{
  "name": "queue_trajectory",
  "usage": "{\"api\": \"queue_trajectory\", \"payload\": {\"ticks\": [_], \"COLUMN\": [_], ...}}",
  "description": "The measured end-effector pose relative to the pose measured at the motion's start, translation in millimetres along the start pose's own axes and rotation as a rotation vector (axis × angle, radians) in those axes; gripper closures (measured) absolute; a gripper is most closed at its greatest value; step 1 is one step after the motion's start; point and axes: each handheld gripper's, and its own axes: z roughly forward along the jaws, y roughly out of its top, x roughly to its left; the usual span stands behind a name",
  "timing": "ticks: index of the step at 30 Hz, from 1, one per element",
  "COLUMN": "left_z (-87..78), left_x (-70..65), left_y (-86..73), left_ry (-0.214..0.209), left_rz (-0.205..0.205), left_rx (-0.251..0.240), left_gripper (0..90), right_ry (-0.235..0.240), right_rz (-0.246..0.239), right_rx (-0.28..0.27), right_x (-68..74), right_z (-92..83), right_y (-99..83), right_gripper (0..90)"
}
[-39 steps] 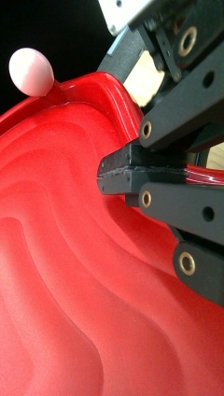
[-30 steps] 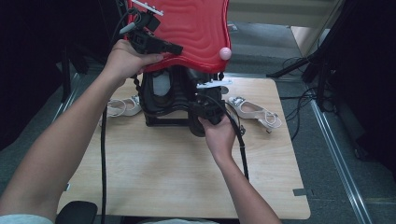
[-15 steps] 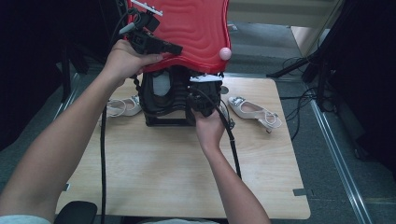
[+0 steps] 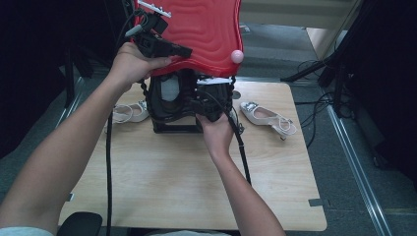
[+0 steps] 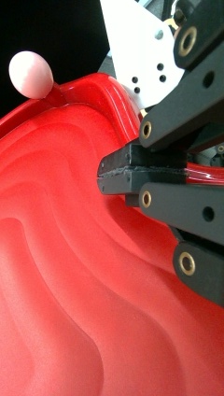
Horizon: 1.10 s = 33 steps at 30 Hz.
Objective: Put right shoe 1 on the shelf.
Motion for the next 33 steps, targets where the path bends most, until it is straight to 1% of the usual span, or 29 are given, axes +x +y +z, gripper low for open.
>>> {"api": "queue_trajectory", "payload": {"ticks": [2,4,5,7,8,9,10,11,12,14,15,17,18,19,21,22,23,24,25,26,27,28,29,30,31,32,33], "left_z": [0.1,0.0,0.1,0.0,0.1,0.1,0.2,0.2,0.2,0.4,0.4,0.3,0.3,0.4,0.4,0.3,0.3,0.3,0.3,0.3,0.3,0.3,0.3,0.3,0.2,0.2,0.3], "left_x": [0.0,0.0,0.0,-0.1,0.2,0.1,0.0,0.0,0.1,0.2,0.2,0.3,0.2,0.3,0.5,0.4,0.4,0.5,0.4,0.5,0.5,0.5,0.4,0.0,-0.1,-0.1,-0.1], "left_y": [-0.1,-0.1,-0.2,-0.3,-0.2,-0.1,-0.1,-0.1,0.0,0.2,0.2,0.2,0.1,0.2,0.2,0.2,0.1,0.1,0.2,0.3,0.3,0.3,0.3,0.0,0.0,0.0,0.0], "left_ry": [0.001,0.003,0.002,0.003,0.003,0.005,0.004,0.004,0.005,0.005,0.005,0.005,0.004,0.003,0.002,0.003,0.003,0.002,0.003,0.003,0.003,0.003,0.003,0.004,0.006,0.006,0.005], "left_rz": [0.002,0.005,0.004,0.004,0.008,0.008,0.005,0.005,0.007,0.006,0.005,0.004,0.000,0.000,-0.002,-0.001,0.000,-0.001,0.000,-0.001,-0.001,-0.001,-0.001,-0.003,-0.002,-0.002,-0.003], "left_rx": [-0.001,-0.001,-0.002,-0.002,-0.002,-0.002,-0.002,-0.002,-0.002,-0.002,-0.002,-0.001,-0.002,-0.001,0.000,-0.001,-0.001,-0.001,-0.001,0.000,0.001,0.001,0.001,-0.002,-0.002,-0.002,-0.002], "left_gripper": [90.0,90.0,90.0,90.0,90.0,90.0,90.0,90.0,90.0,90.0,90.0,90.0,90.0,90.0,90.0,90.0,90.0,90.0,90.0,90.0,90.0,90.0,90.0,90.0,90.0,90.0,90.0], "right_ry": [0.017,0.018,0.018,0.039,0.039,0.050,0.064,0.064,0.056,0.058,0.070,0.083,0.078,0.084,0.100,0.097,0.127,0.127,0.167,0.167,0.166,0.180,0.180,0.179,0.170,0.170,0.170], "right_rz": [0.011,0.010,0.011,0.028,0.028,0.032,0.027,0.027,0.001,0.001,0.006,-0.004,-0.013,-0.026,-0.028,-0.034,-0.042,-0.042,-0.037,-0.037,-0.044,-0.066,-0.066,-0.097,-0.108,-0.113,-0.113], "right_rx": [0.009,0.010,0.006,0.005,0.005,0.018,0.030,0.030,0.027,0.027,0.031,0.040,0.036,0.033,0.015,0.008,0.002,0.002,0.006,0.006,0.011,0.022,0.022,0.034,0.039,0.052,0.052], "right_x": [0.6,0.9,0.5,0.2,0.2,0.0,1.3,1.3,2.6,2.4,2.2,3.9,5.1,5.3,5.0,4.6,2.2,2.2,-1.3,-1.3,-2.2,-4.4,-4.4,-7.4,-8.7,-11.0,-11.0], "right_z": [-0.9,-1.5,-5.3,-10.9,-10.9,-13.4,-19.3,-19.3,-25.3,-28.1,-30.6,-36.7,-40.3,-44.2,-53.0,-58.0,-67.1,-67.1,-77.3,-77.3,-81.1,-86.3,-86.3,-88.5,-88.7,-88.0,-88.0], "right_y": [0.7,0.9,1.1,1.4,1.4,1.6,-1.4,-1.4,-5.3,-6.7,-8.5,-13.5,-16.3,-19.0,-23.6,-25.4,-28.7,-28.7,-33.6,-33.6,-36.5,-43.5,-43.5,-51.4,-54.5,-58.5,-58.5], "right_gripper": [66.2,65.7,65.5,66.0,66.0,68.7,74.7,74.7,76.3,76.4,77.1,80.6,82.8,85.6,86.6,90.0,90.0,90.0,90.0,90.0,90.0,90.0,90.0,90.0,90.0,90.0,90.0]}}
